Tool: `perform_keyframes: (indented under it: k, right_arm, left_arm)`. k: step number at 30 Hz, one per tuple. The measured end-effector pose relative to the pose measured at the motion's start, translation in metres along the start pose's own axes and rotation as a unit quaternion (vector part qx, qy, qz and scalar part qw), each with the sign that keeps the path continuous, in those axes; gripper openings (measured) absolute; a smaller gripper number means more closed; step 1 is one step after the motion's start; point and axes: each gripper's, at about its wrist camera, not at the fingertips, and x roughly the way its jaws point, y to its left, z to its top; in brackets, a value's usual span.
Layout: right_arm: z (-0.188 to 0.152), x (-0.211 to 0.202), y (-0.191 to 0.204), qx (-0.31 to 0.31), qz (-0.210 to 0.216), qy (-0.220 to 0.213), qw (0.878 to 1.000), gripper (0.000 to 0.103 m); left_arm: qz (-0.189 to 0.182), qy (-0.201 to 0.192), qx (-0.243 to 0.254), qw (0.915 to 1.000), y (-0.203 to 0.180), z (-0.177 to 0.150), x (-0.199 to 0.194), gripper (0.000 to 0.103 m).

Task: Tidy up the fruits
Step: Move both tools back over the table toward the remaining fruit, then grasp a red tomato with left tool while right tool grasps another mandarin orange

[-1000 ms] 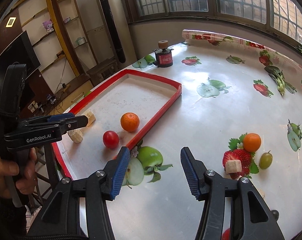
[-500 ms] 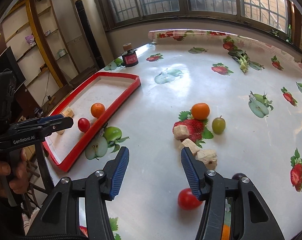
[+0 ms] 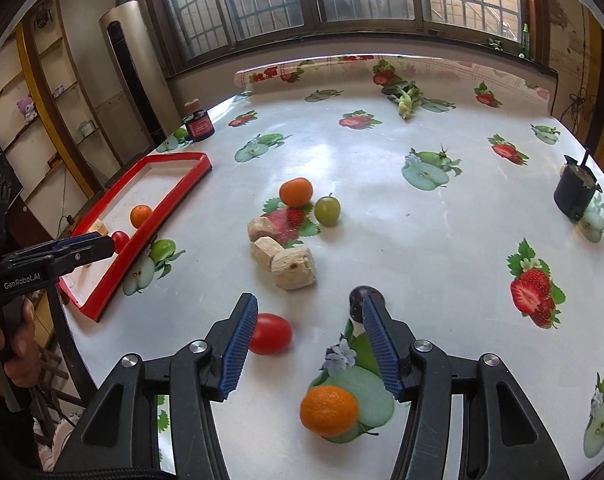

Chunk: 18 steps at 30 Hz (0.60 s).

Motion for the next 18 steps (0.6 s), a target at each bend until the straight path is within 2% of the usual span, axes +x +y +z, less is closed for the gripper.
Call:
perform_keyframes:
  k: [8, 18]
  right_arm:
    - [-0.026, -0.011, -0.021, 0.022, -0.009, 0.008, 1.000, 0.057]
    - [-0.050, 0.004, -0.010, 0.003, 0.010, 0.038, 0.999, 0.056]
  left_arm:
    - [-0.033, 0.022, 0.032, 0.9987, -0.041, -0.008, 0.018, 0.052]
    - [-0.064, 0.051, 0.077, 0.9936, -0.090, -0.016, 0.042, 0.052]
